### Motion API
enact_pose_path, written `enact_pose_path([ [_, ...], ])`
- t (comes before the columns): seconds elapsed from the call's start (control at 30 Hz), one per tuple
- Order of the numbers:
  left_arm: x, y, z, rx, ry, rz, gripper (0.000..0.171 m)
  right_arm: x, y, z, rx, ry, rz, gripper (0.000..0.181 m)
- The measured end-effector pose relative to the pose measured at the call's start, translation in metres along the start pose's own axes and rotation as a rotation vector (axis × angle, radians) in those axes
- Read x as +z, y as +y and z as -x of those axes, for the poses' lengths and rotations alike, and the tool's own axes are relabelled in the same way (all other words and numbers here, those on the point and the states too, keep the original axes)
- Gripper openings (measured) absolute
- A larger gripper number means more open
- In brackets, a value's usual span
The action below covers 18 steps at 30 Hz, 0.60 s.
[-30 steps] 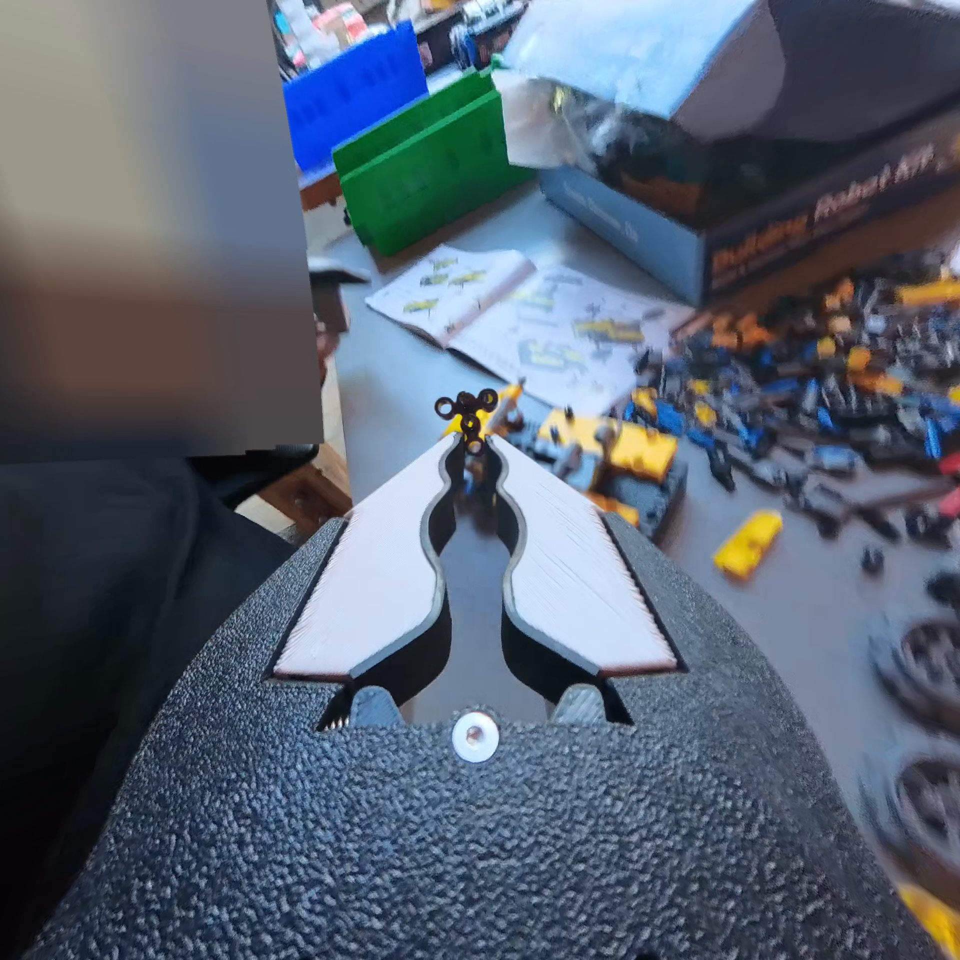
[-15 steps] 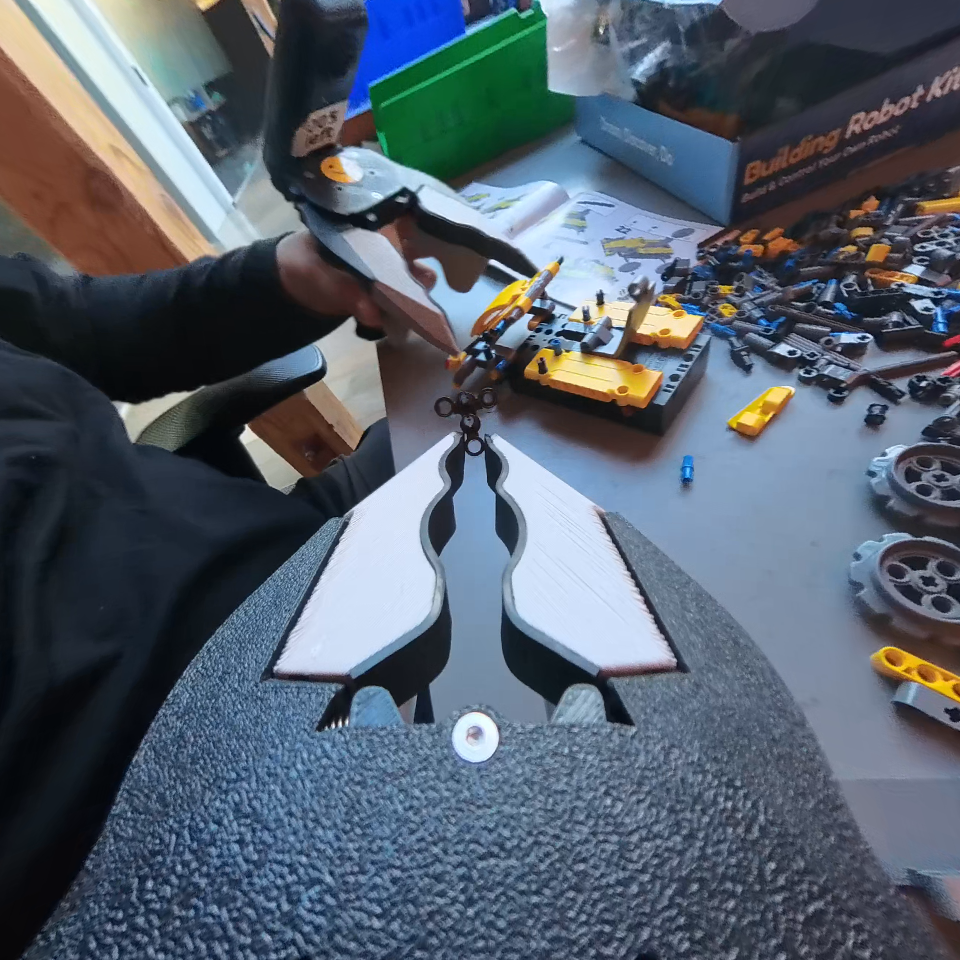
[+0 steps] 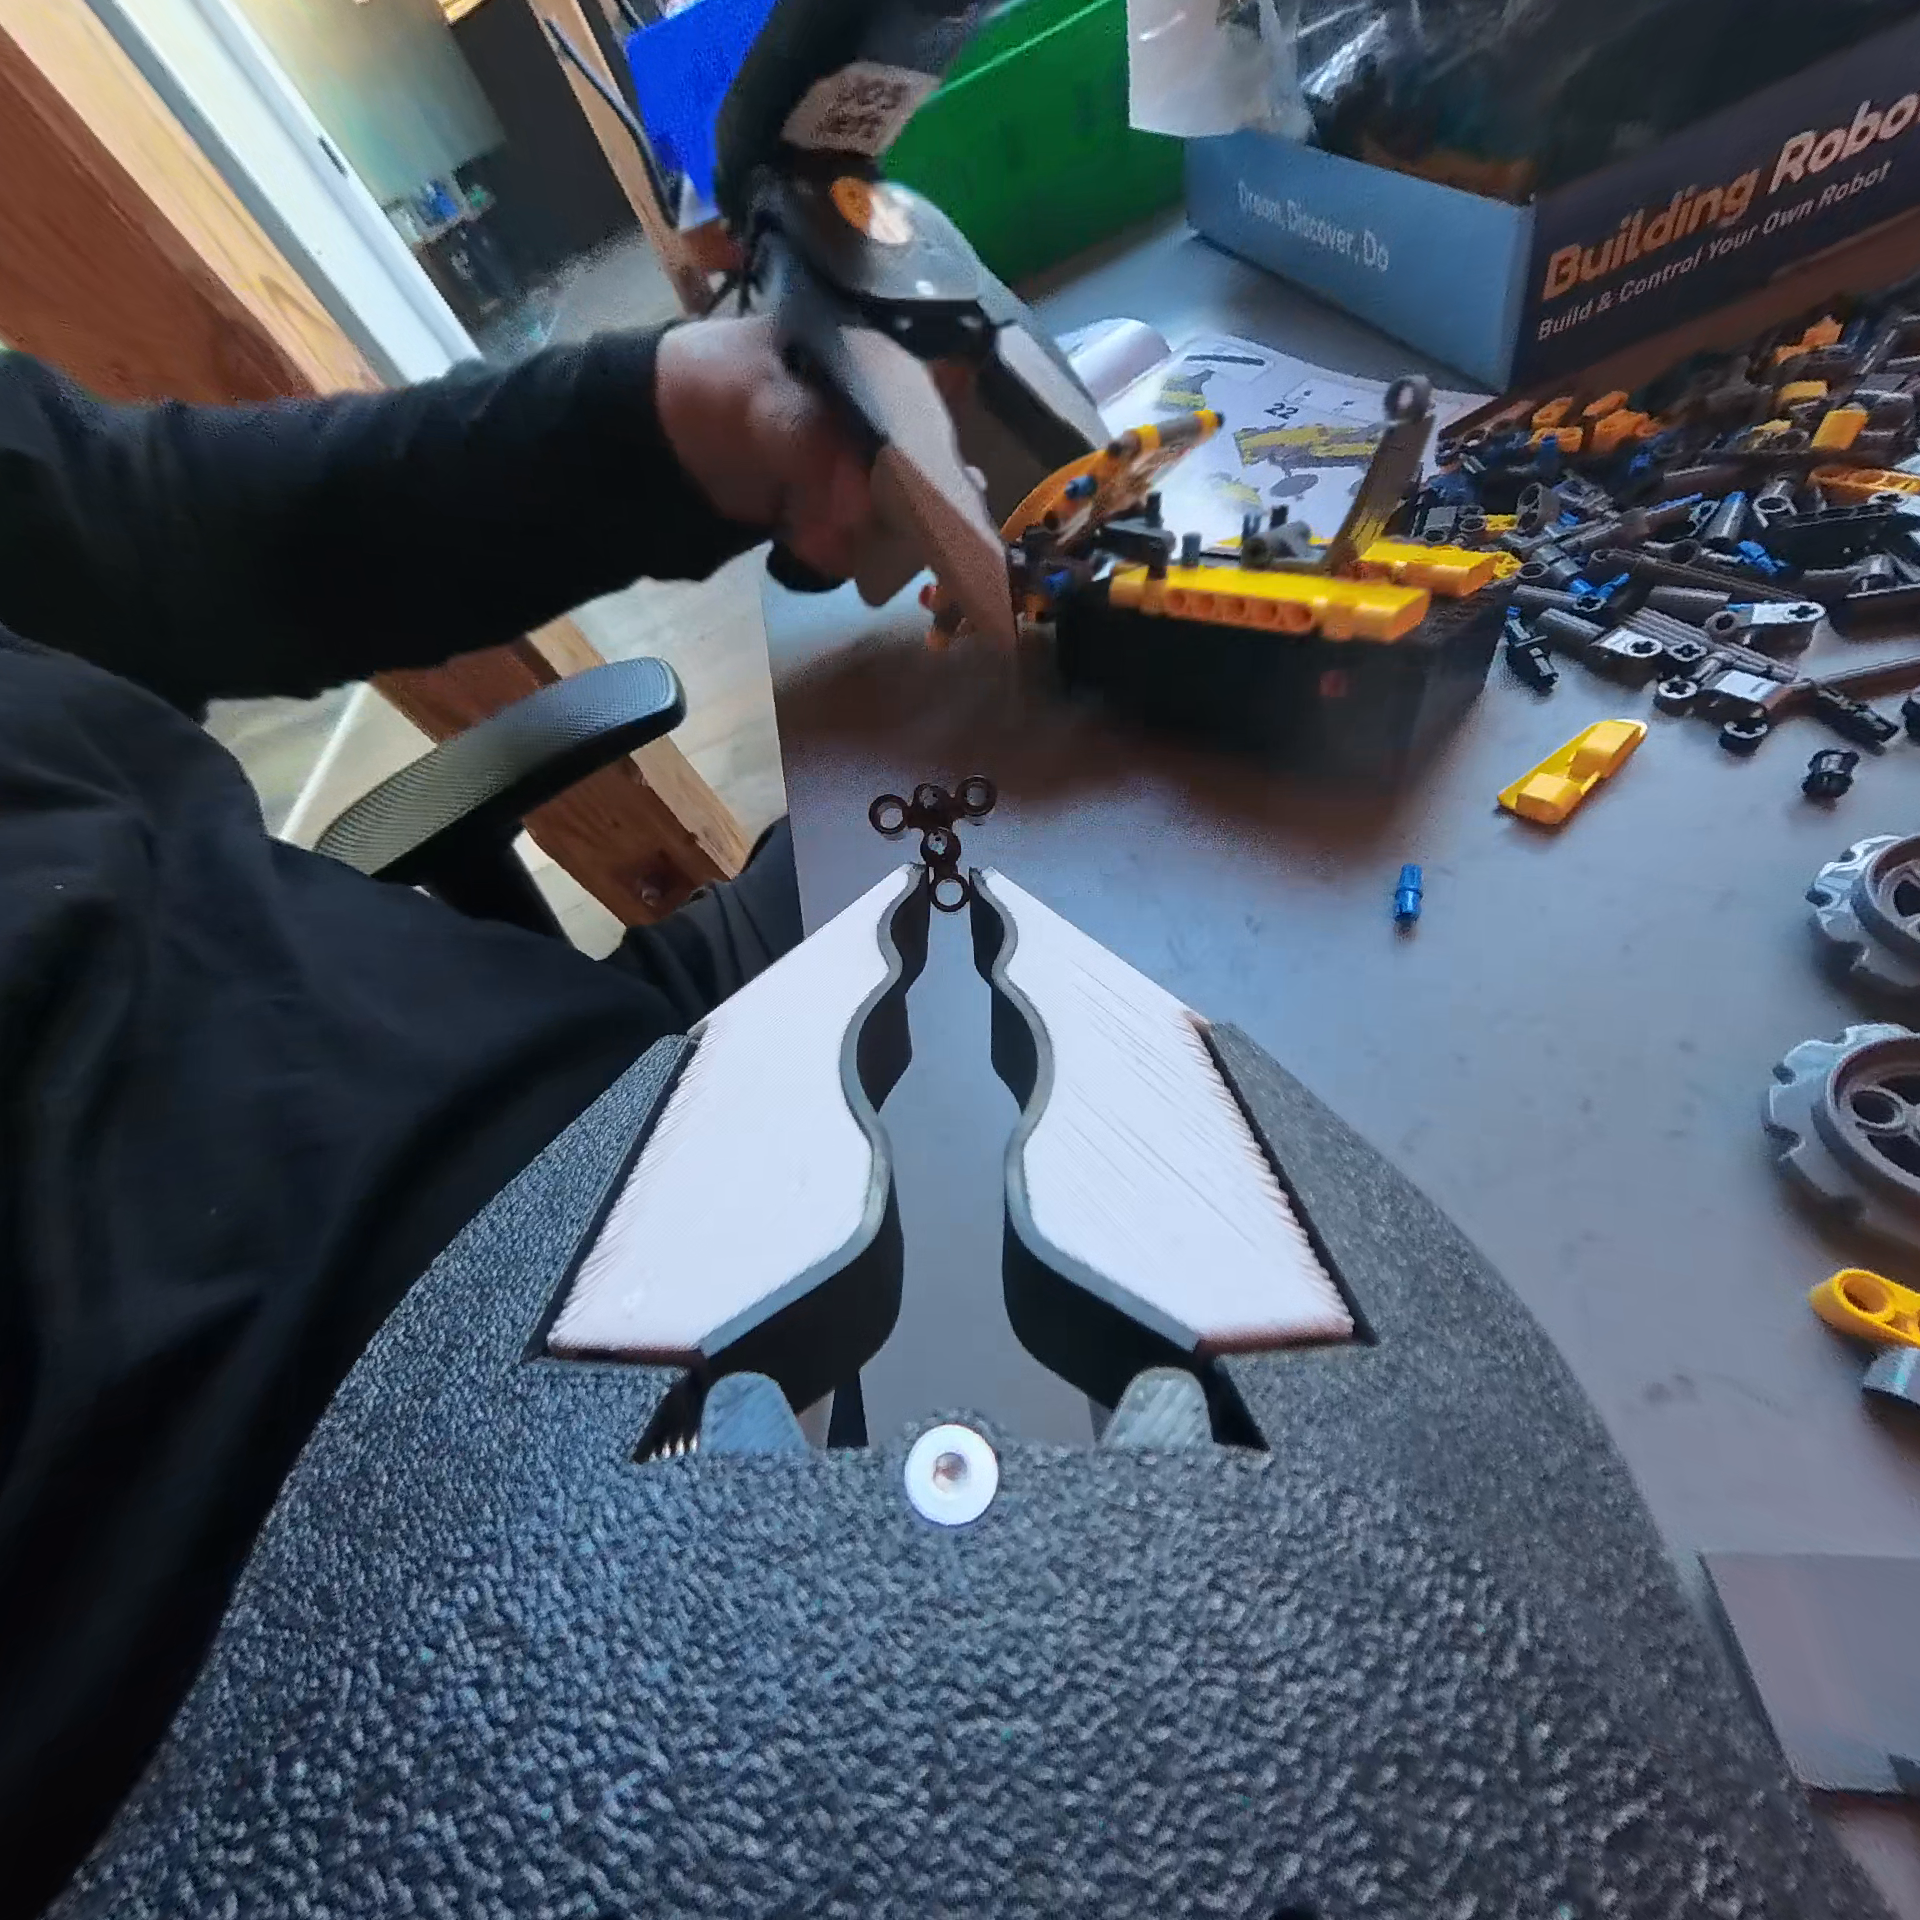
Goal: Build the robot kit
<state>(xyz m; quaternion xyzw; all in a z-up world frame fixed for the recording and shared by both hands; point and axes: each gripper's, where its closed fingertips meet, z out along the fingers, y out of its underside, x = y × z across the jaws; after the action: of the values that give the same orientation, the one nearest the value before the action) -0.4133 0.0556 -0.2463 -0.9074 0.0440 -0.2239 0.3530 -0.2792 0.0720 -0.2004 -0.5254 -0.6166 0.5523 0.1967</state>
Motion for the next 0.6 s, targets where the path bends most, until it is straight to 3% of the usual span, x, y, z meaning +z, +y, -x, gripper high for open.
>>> enact_pose_path([
  [0.23,-0.016,-0.009,0.01,-0.26,0.29,0.027,0.082,0.006,0.006,0.003,0.025,0.001,0.03,0.007],
  [0.6,-0.018,-0.012,0.011,-0.305,0.335,-0.013,0.082,0.017,0.002,-0.007,0.093,0.002,0.034,0.007],
])
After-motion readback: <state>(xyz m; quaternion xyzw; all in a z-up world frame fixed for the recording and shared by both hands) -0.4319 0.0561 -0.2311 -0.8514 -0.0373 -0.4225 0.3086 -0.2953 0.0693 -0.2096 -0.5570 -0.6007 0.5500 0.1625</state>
